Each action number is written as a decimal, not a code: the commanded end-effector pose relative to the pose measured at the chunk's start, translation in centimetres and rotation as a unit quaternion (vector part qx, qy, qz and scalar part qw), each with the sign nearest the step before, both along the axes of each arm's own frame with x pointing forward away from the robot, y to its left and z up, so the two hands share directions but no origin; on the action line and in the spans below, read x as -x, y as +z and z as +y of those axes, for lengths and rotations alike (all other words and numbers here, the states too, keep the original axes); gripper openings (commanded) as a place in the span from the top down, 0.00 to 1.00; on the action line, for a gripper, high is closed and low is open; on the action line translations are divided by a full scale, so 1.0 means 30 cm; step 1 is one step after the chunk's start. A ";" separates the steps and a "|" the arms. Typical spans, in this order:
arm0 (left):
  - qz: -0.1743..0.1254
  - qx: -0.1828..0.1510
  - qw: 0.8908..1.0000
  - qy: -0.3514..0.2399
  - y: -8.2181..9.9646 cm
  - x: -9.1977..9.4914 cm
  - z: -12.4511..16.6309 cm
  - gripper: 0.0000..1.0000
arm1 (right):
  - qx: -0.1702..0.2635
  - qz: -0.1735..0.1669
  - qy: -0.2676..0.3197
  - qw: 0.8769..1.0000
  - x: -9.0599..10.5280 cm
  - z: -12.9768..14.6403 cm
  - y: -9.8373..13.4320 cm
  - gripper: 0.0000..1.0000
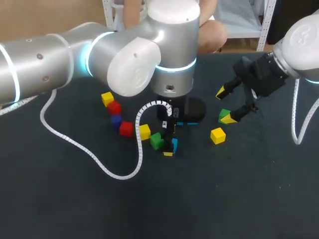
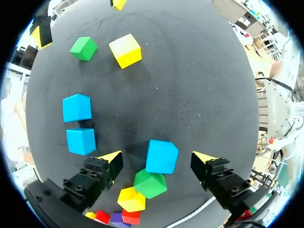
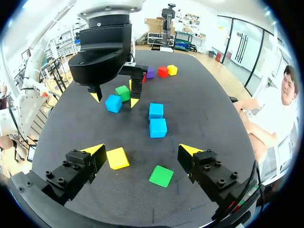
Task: Place the blue cubes, place green cubes on the blue cubes, place the yellow cubes on the green cubes, then place the red cubes on the yellow cubes, and place purple cube on the red cubes.
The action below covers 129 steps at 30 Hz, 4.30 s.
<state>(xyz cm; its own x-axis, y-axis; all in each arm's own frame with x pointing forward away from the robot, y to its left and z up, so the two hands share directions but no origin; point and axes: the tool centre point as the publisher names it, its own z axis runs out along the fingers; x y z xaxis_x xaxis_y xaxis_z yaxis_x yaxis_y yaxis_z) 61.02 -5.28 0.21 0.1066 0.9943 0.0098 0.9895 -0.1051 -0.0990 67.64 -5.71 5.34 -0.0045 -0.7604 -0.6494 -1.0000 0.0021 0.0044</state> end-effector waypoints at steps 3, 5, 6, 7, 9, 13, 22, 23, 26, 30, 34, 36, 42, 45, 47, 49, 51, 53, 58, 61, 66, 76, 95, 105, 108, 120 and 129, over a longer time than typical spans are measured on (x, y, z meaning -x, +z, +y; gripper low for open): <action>0.002 0.004 1.000 -0.001 -0.001 -0.005 0.005 0.09 | -0.001 0.000 0.000 1.000 0.001 -0.001 0.000 0.00; 0.003 0.004 1.000 -0.002 -0.004 -0.005 0.002 0.10 | -0.001 0.000 0.000 1.000 0.001 -0.001 0.000 0.00; 0.003 0.004 1.000 -0.002 -0.005 -0.005 0.001 0.09 | -0.001 0.000 0.000 1.000 0.001 -0.001 0.000 0.00; 0.004 0.004 1.000 -0.002 -0.006 -0.005 0.000 0.07 | -0.001 0.000 0.000 1.000 0.001 -0.001 0.000 0.00; 0.005 0.004 1.000 -0.003 -0.006 -0.005 -0.001 0.03 | -0.001 0.000 0.000 1.000 0.001 -0.001 0.000 0.00; 0.006 0.003 1.000 -0.002 -0.011 -0.008 -0.002 0.05 | -0.001 0.000 0.000 1.000 0.001 -0.001 0.000 0.00; 0.004 0.004 1.000 -0.005 -0.019 -0.016 -0.005 1.00 | -0.001 0.000 0.000 1.000 0.001 -0.001 0.000 0.00; 0.004 0.003 1.000 -0.003 -0.021 -0.016 -0.005 1.00 | -0.001 0.000 0.000 1.000 0.001 -0.001 0.000 0.00; 0.005 0.002 1.000 0.002 -0.025 -0.012 -0.002 1.00 | -0.001 0.000 0.000 1.000 0.001 -0.001 0.000 0.00; 0.005 0.002 1.000 0.005 -0.027 0.001 0.001 1.00 | -0.001 0.000 0.000 1.000 0.001 -0.001 0.000 0.00; 0.004 0.002 1.000 0.016 -0.018 0.021 0.004 1.00 | -0.001 0.000 0.000 1.000 0.001 -0.001 0.000 0.00; 0.010 0.003 1.000 0.030 -0.012 0.033 0.008 1.00 | -0.001 0.000 0.000 1.000 0.001 -0.001 0.000 0.00; 0.009 0.011 0.998 0.066 0.037 0.075 0.023 1.00 | -0.001 0.000 0.000 1.000 0.001 -0.001 0.000 0.00; 0.001 0.022 0.996 0.081 0.069 0.089 0.039 1.00 | -0.001 0.000 0.000 1.000 0.001 -0.001 0.000 0.00; -0.005 0.024 0.996 0.088 0.090 0.093 0.050 1.00 | -0.001 0.000 0.000 1.000 0.001 -0.001 0.000 0.00; -0.010 0.028 0.995 0.093 0.111 0.093 0.057 1.00 | -0.001 0.000 0.000 1.000 0.001 -0.001 0.000 0.00; -0.013 0.026 0.995 0.096 0.126 0.088 0.064 1.00 | -0.001 0.000 0.000 1.000 0.001 -0.001 0.000 0.00; -0.017 0.028 0.994 0.103 0.144 0.079 0.074 1.00 | -0.001 0.000 0.000 1.000 0.001 -0.001 0.000 0.00; -0.030 0.016 0.993 0.113 0.185 0.057 0.091 1.00 | -0.001 0.000 0.000 1.000 0.001 -0.001 0.000 0.00; -0.036 0.012 0.992 0.120 0.205 0.039 0.104 1.00 | -0.001 0.000 0.000 1.000 0.001 -0.001 0.000 0.00; -0.041 0.007 0.991 0.129 0.227 0.007 0.107 1.00 | -0.001 0.000 0.000 1.000 0.001 -0.001 0.000 0.00; -0.033 0.029 0.987 0.153 0.238 -0.055 0.104 1.00 | -0.001 0.000 0.000 1.000 0.001 -0.001 0.000 0.00; -0.030 0.014 0.990 0.138 0.257 -0.069 0.093 1.00 | -0.001 0.000 0.000 1.000 0.001 -0.001 0.000 0.00; -0.030 0.014 0.990 0.138 0.257 -0.069 0.093 1.00 | -0.001 0.000 0.000 1.000 0.001 -0.001 0.000 0.00; -0.030 0.014 0.990 0.138 0.257 -0.069 0.093 1.00 | -0.001 0.000 0.000 1.000 0.001 -0.001 0.000 0.00; -0.066 -0.043 0.989 0.127 0.233 -0.147 0.044 1.00 | -0.001 0.000 0.000 1.000 0.001 -0.001 0.000 0.00; -0.081 -0.032 0.981 0.174 0.176 -0.134 0.126 1.00 | -0.001 0.000 0.000 1.000 0.001 -0.001 0.000 0.00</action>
<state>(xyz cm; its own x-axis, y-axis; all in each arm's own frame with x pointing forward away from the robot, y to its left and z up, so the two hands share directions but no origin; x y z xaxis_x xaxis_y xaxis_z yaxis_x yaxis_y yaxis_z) 65.43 -2.52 5.83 -0.2447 0.9663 0.0806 0.9688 0.2401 0.0617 67.64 -5.71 5.34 -0.0045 -0.7604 -0.6494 -1.0000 0.0021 0.0045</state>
